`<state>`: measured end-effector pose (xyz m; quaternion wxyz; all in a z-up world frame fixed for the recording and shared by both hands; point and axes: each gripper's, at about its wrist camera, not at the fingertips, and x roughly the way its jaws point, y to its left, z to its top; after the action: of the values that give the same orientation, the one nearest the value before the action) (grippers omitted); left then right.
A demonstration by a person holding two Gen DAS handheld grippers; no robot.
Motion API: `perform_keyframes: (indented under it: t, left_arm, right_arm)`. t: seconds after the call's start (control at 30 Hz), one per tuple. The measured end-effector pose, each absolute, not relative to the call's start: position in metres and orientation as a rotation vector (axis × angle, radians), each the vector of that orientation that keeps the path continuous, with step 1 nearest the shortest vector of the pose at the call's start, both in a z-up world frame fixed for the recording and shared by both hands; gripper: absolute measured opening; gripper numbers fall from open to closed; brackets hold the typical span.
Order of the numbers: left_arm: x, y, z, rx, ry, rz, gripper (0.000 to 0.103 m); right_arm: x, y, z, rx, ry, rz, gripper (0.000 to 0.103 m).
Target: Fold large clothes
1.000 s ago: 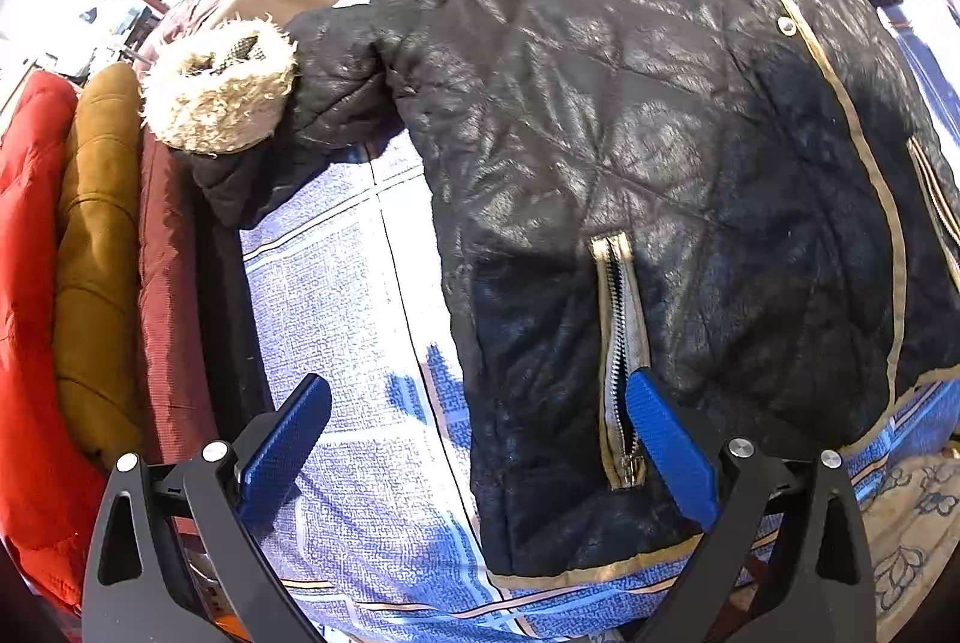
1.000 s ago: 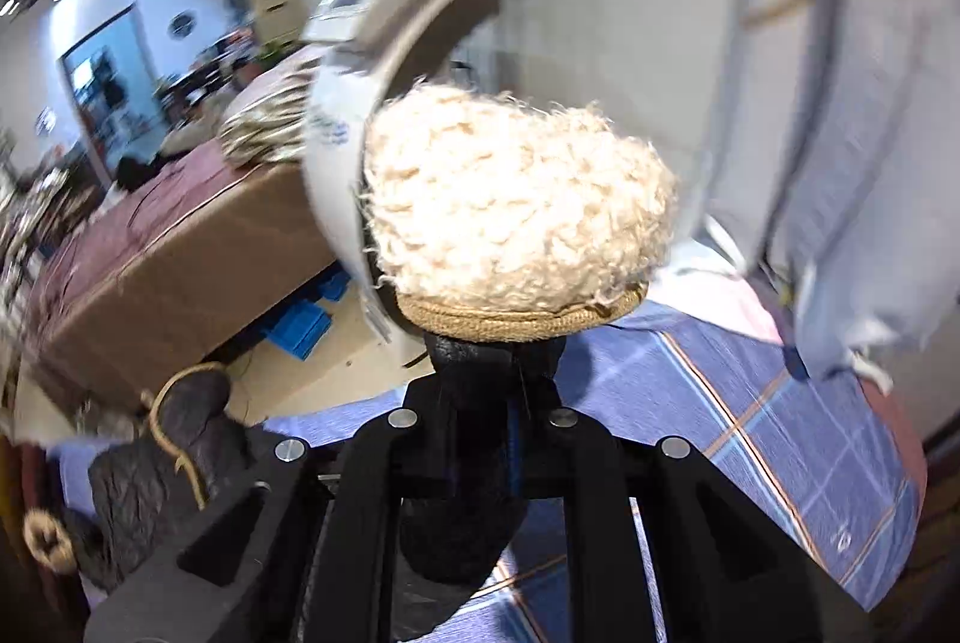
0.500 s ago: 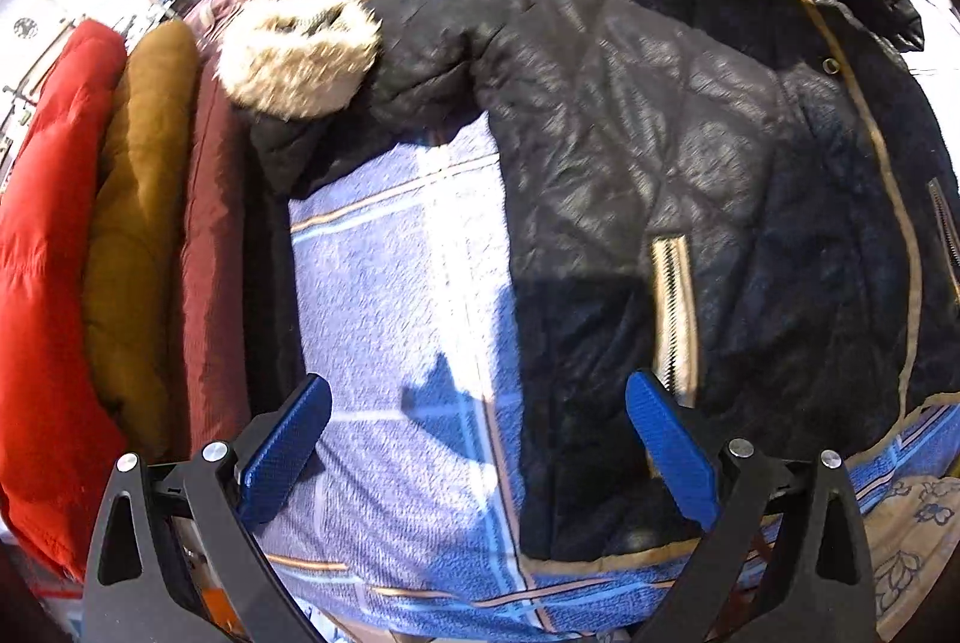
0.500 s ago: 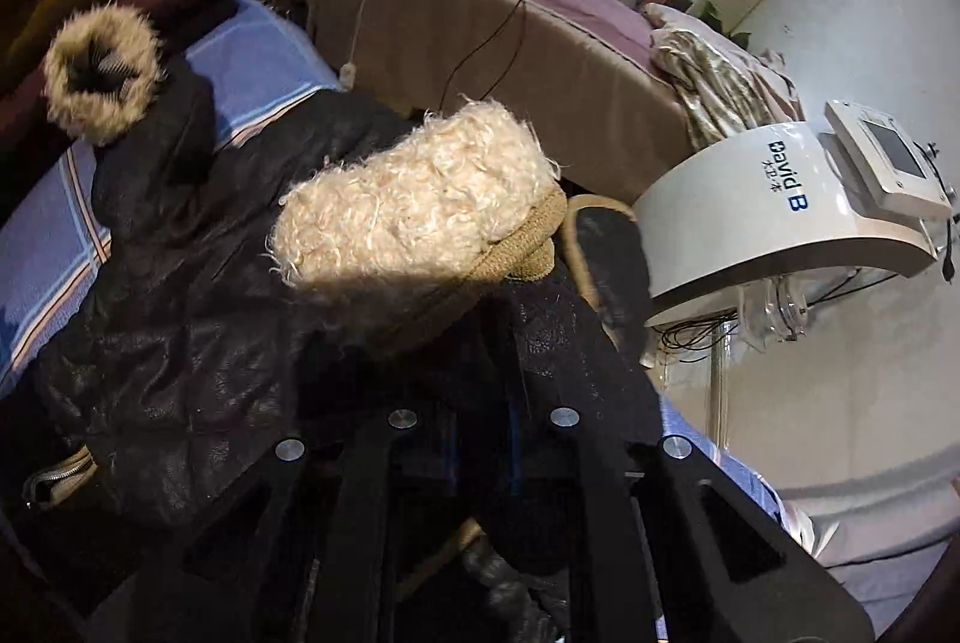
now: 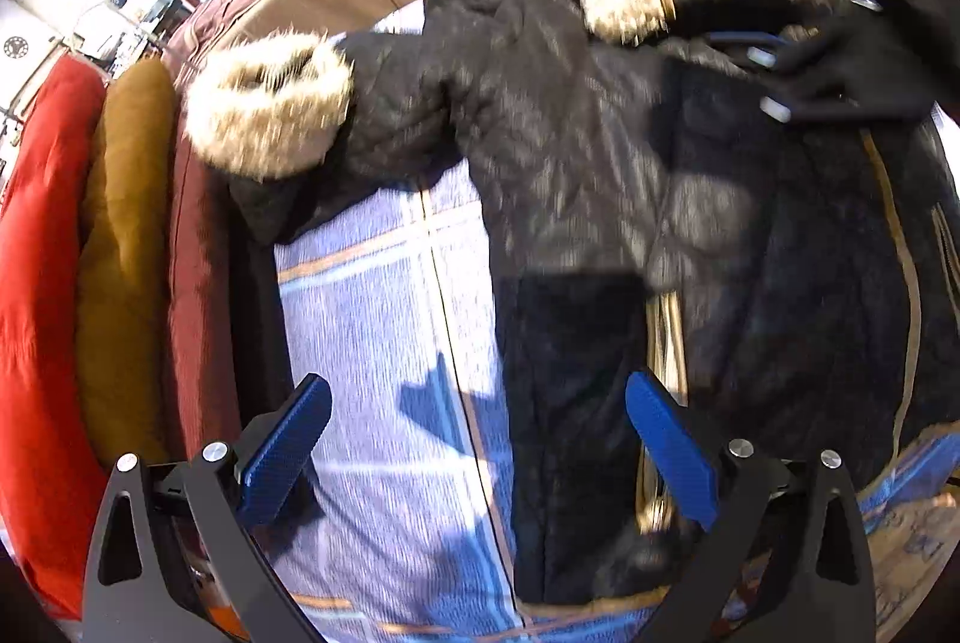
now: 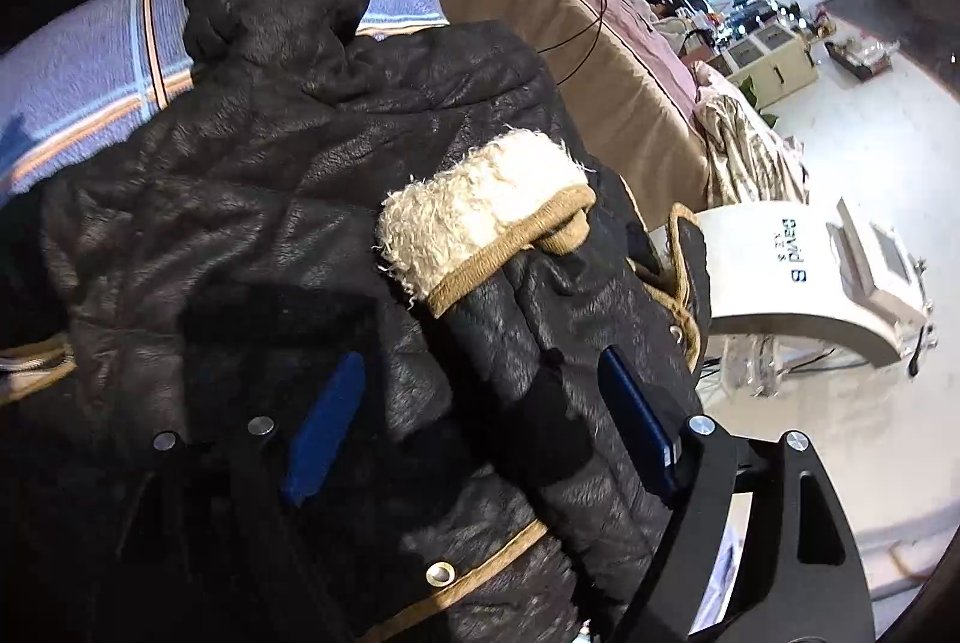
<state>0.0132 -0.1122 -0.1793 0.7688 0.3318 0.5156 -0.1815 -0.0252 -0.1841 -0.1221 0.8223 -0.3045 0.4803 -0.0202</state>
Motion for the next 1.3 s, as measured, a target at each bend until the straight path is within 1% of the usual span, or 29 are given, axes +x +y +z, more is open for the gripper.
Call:
perform_keyframes:
  t: [0.13, 0.23, 0.33, 0.4, 0.47, 0.53, 0.6, 0.73, 0.87, 1.07, 1.3]
  left_arm:
    - [0.045, -0.154, -0.159, 0.687, 1.053, -0.453, 0.097]
    - [0.065, -0.196, -0.141, 0.664, 0.991, -0.519, 0.097]
    - [0.087, -0.251, -0.129, 0.650, 0.941, -0.601, 0.097]
    - [0.100, -0.286, -0.135, 0.672, 0.937, -0.622, 0.097]
    - [0.110, -0.315, -0.151, 0.701, 0.952, -0.642, 0.097]
    - [0.117, -0.335, -0.174, 0.741, 0.999, -0.653, 0.097]
    - [0.123, -0.349, -0.209, 0.807, 1.072, -0.629, 0.097]
    - [0.127, -0.355, -0.254, 0.840, 1.151, -0.587, 0.098]
    - [0.125, -0.356, -0.267, 0.862, 1.134, -0.574, 0.098]
    - [0.134, -0.361, -0.278, 0.857, 1.172, -0.566, 0.099]
    - [0.124, -0.349, -0.267, 0.853, 1.110, -0.588, 0.098]
  right_arm:
    - [-0.048, -0.235, -0.081, -0.339, 0.976, -0.166, 0.079]
    - [-0.061, -0.305, -0.062, -0.036, 0.972, -0.331, 0.080]
    - [-0.069, -0.375, -0.065, 0.271, 1.014, -0.454, 0.080]
    - [-0.075, -0.408, -0.072, 0.440, 1.020, -0.491, 0.080]
    - [-0.075, -0.422, -0.086, 0.532, 1.051, -0.481, 0.080]
    - [-0.070, -0.423, -0.105, 0.543, 1.115, -0.467, 0.080]
    - [-0.062, -0.426, -0.121, 0.506, 1.176, -0.477, 0.081]
    - [-0.048, -0.417, -0.153, 0.433, 1.269, -0.481, 0.084]
    - [-0.039, -0.409, -0.173, 0.356, 1.296, -0.499, 0.087]
    - [-0.024, -0.400, -0.190, 0.294, 1.322, -0.549, 0.089]
    - [-0.018, -0.393, -0.192, 0.268, 1.337, -0.577, 0.094]
